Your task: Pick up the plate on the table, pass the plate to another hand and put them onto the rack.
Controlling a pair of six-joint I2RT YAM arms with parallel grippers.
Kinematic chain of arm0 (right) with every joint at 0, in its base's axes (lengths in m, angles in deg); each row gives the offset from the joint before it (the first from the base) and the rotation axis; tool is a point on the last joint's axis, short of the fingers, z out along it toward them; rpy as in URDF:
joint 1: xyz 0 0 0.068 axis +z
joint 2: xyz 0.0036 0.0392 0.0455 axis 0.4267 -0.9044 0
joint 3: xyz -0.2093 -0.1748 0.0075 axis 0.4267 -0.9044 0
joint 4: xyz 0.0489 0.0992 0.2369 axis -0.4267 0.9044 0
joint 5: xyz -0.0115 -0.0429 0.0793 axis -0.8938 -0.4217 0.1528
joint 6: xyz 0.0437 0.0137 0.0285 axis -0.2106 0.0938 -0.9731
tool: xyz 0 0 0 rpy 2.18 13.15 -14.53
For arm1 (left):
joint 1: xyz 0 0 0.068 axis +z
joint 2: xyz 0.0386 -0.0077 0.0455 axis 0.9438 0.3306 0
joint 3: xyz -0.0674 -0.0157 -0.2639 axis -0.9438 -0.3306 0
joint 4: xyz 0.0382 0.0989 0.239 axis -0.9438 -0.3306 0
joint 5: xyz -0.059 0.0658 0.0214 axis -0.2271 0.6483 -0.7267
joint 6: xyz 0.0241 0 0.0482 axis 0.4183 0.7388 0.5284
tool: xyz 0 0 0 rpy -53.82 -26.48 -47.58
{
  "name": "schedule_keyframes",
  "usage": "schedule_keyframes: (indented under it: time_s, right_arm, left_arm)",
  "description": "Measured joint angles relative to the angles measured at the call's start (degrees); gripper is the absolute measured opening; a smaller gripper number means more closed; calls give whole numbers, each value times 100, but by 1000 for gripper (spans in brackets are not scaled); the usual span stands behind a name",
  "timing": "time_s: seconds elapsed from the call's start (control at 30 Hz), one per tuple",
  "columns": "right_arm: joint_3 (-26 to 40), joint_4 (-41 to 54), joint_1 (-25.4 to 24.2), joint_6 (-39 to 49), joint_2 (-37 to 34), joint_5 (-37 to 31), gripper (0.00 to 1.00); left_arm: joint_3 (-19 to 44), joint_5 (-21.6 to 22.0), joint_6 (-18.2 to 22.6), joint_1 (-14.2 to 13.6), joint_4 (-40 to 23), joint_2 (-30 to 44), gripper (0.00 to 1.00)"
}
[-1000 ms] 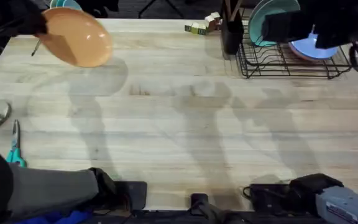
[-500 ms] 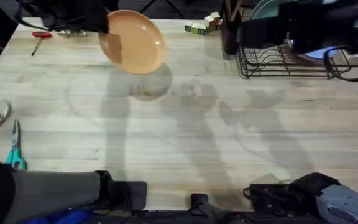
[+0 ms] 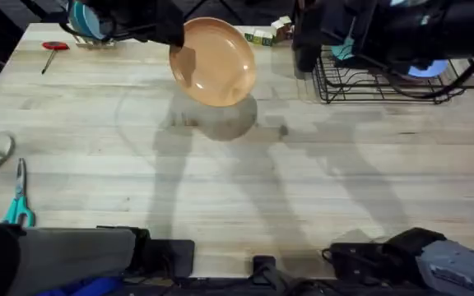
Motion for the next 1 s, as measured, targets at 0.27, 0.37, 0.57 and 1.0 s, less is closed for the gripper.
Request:
schedule_keyframes:
  time_s: [0.27, 0.37, 0.57, 1.0]
  right_arm:
    - [0, -1, 1, -250, -321, 532, 993]
    - [0, 0, 0, -269, -354, 596, 993]
    - [0, -2, 1, -267, -354, 672, 993]
    - [0, -2, 1, -806, -352, 789, 993]
  left_arm:
    - [0, -4, -1, -180, -1, -2, 40]
    - [0, -4, -1, -179, 1, -2, 40]
    - [0, -4, -1, -179, 1, -2, 40]
    - [0, -4, -1, -179, 1, -2, 40]
